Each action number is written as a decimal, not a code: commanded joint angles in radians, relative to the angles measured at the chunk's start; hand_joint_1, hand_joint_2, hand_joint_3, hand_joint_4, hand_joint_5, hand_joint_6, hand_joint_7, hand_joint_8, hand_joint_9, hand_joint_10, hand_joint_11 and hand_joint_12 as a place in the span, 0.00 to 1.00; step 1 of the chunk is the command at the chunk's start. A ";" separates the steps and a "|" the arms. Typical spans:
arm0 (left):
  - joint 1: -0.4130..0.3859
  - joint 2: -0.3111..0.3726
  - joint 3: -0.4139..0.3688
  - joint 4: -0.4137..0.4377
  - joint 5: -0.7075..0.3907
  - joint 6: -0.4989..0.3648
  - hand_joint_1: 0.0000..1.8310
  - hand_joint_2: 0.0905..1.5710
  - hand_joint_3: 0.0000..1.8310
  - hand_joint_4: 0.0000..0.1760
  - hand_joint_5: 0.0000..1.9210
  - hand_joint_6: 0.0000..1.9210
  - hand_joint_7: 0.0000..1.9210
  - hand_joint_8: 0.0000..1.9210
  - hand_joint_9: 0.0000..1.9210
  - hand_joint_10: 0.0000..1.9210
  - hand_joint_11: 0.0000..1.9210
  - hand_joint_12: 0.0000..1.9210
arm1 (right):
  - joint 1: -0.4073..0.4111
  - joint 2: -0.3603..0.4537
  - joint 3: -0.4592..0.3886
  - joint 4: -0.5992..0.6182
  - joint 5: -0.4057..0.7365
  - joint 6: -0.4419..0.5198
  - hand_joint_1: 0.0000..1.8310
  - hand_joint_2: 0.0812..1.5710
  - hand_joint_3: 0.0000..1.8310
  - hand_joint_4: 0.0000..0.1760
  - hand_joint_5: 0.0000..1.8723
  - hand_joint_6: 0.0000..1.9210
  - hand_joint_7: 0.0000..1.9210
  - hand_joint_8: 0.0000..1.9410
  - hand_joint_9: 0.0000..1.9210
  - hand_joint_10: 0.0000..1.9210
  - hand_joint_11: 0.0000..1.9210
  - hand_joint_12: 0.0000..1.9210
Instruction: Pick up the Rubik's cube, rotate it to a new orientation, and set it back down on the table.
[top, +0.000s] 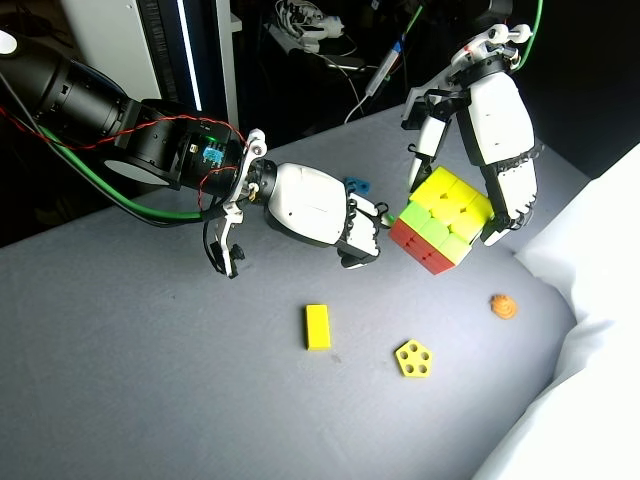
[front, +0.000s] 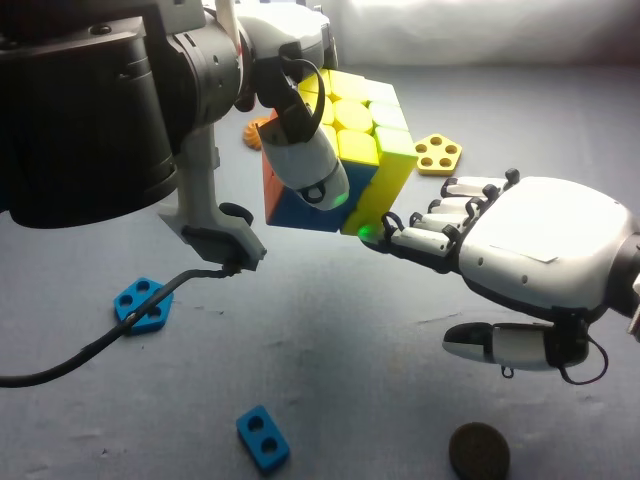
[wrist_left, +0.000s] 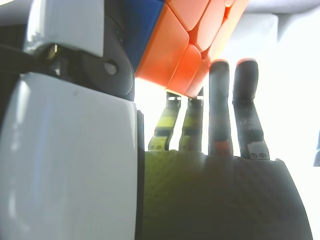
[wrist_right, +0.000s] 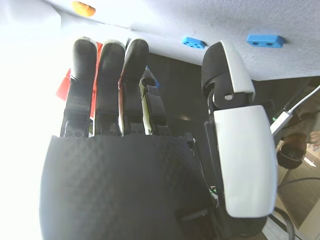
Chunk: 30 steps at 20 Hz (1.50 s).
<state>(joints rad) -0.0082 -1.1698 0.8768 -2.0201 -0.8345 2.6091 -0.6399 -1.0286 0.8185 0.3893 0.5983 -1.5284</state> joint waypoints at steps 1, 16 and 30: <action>-0.018 0.002 0.000 0.051 0.044 -0.015 0.67 0.66 0.00 0.00 0.06 0.86 0.01 0.92 0.05 0.94 0.07 0.97 | 0.014 0.002 0.006 -0.010 0.127 -0.006 0.42 0.76 0.00 0.00 0.03 0.00 0.14 0.77 0.14 0.97 0.08 1.00; -0.019 0.002 0.002 0.051 0.044 -0.016 0.68 0.68 0.00 0.00 0.05 0.87 0.00 0.91 0.05 0.93 0.07 0.94 | 0.032 -0.012 0.032 0.032 0.127 -0.012 0.42 0.75 0.00 0.00 0.03 0.00 0.14 0.78 0.15 0.98 0.09 1.00; -0.019 0.002 0.001 0.047 0.044 -0.019 0.66 0.70 0.01 0.00 0.06 0.86 0.02 0.91 0.06 0.92 0.08 0.94 | 0.049 0.131 -0.096 -0.155 0.052 0.189 0.42 0.75 0.00 0.00 0.05 0.00 0.14 0.77 0.15 0.97 0.10 1.00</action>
<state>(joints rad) -0.0086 -1.1702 0.8810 -2.0438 -0.8196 2.5969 -0.6025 -0.8852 0.7177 0.2375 0.5358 -1.3266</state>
